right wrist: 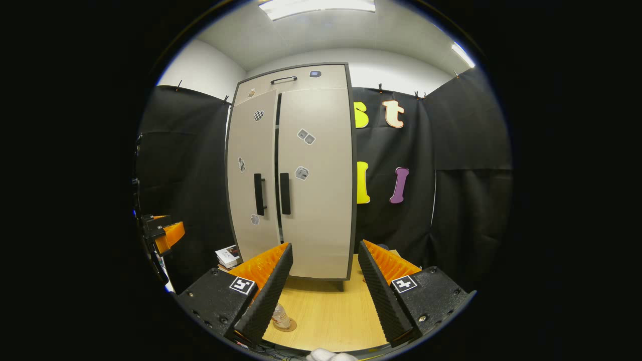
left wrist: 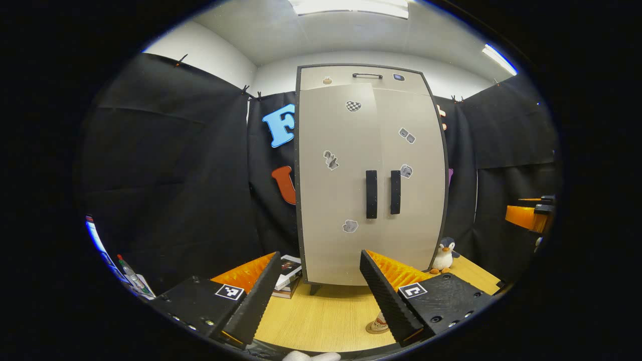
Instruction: Grasp the bottle in the cabinet with the left hand and place it on the coaster, then close the right door with the right hand and the left door with the left hand.
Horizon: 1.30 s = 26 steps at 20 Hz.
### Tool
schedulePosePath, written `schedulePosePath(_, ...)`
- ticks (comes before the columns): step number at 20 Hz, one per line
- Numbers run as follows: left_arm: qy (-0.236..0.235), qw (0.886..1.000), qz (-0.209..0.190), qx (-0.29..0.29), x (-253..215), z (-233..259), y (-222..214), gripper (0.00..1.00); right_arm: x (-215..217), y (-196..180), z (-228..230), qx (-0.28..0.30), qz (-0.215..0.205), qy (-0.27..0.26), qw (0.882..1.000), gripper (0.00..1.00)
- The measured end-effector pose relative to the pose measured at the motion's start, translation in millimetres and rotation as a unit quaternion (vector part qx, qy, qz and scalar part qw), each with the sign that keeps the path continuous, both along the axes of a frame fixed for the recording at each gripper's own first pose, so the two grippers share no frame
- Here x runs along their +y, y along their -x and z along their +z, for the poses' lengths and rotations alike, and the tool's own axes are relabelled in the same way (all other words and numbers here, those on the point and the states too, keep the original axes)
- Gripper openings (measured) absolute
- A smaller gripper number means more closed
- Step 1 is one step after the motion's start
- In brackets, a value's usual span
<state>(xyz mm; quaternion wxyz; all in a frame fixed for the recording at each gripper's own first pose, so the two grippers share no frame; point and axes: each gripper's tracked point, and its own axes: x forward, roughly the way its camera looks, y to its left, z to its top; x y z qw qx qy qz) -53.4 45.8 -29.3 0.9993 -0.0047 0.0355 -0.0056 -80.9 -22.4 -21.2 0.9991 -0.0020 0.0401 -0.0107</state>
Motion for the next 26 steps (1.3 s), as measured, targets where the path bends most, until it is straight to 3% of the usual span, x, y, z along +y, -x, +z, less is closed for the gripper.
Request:
schedulePosePath(9, -0.004, 1.0, -0.024, -0.006, -16, 4, -3, 0.96, -8, 6, 1, -0.006, -0.02, -0.009, 1.0, 0.81)
schedulePosePath(26, 0.001, 1.0, -0.022, -0.014, -16, 9, -5, 0.96, -13, 2, 6, -0.014, -0.024, -0.005, 1.0, 0.81)
